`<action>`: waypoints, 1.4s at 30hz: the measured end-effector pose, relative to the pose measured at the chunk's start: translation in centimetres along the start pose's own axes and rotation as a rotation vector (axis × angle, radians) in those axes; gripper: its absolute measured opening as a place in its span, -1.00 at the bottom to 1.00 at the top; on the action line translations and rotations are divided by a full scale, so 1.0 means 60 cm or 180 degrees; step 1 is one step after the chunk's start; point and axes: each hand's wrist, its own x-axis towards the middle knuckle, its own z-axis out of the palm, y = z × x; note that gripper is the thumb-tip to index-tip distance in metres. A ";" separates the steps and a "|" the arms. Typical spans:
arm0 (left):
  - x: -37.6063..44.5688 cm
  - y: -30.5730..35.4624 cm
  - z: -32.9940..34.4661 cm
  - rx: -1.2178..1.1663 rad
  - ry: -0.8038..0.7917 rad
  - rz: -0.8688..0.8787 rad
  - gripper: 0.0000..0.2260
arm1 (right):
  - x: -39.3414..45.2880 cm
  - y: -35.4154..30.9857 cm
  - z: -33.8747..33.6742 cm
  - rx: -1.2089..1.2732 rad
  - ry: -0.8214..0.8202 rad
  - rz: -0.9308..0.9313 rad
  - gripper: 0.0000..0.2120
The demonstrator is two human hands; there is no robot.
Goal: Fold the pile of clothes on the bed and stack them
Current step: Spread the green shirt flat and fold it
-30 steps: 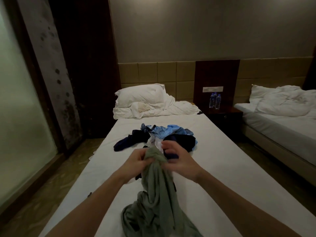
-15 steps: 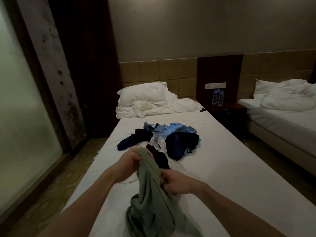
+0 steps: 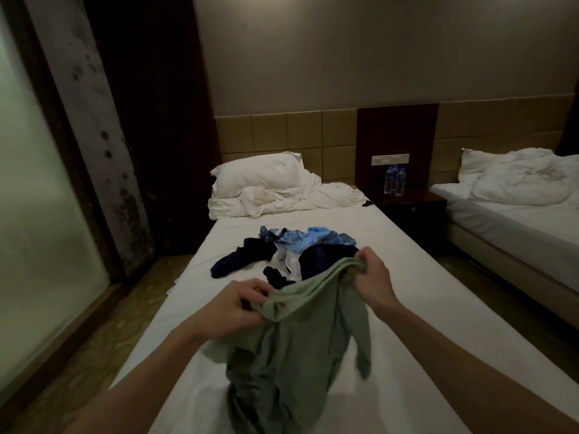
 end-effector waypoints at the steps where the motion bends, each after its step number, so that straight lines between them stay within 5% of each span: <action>1: 0.003 0.007 0.005 -0.0169 -0.0183 -0.0124 -0.84 | 0.003 -0.008 0.001 0.0320 -0.0113 0.0101 -0.76; 4: 0.006 0.019 0.007 -0.0781 -0.0549 -0.0396 -0.78 | -0.003 -0.035 0.001 0.0988 -0.0499 0.0215 -0.78; 7: 0.030 0.022 0.011 -0.0686 0.0078 -0.0406 -0.81 | -0.017 -0.070 0.006 0.1547 -0.1022 0.0180 -0.77; 9: 0.056 0.026 0.023 -0.0428 0.0449 -0.0383 -0.54 | -0.025 -0.089 0.015 0.1785 -0.1349 0.0197 -0.78; 12: 0.095 0.040 0.047 -0.0501 0.0290 -0.0220 -0.14 | -0.034 -0.114 0.030 0.1641 -0.1608 0.0026 -0.82; 15: 0.122 0.046 0.054 -0.0085 0.0319 0.0050 -0.39 | -0.041 -0.106 0.036 0.1338 -0.1354 -0.0132 -0.79; 19: 0.128 0.050 0.046 0.0115 0.0870 0.0087 -0.93 | -0.074 -0.041 0.033 0.1658 -0.1582 0.0579 -0.42; 23: 0.126 0.061 0.034 0.0018 0.1311 -0.0017 -0.92 | -0.121 0.007 0.051 0.0896 -0.2080 0.0681 -0.63; 27: 0.114 0.057 0.020 0.0090 0.1518 -0.0154 -0.90 | -0.109 0.001 0.063 0.0325 -0.1339 0.0156 -0.92; 33: 0.072 0.042 -0.037 -0.0444 0.1837 -0.0429 -0.84 | -0.038 -0.038 -0.018 0.0893 -0.0236 0.0459 -0.89; 42: 0.062 0.094 -0.065 -0.1052 0.1692 -0.0236 -0.83 | 0.023 -0.166 -0.140 0.0869 0.0116 -0.0387 -0.91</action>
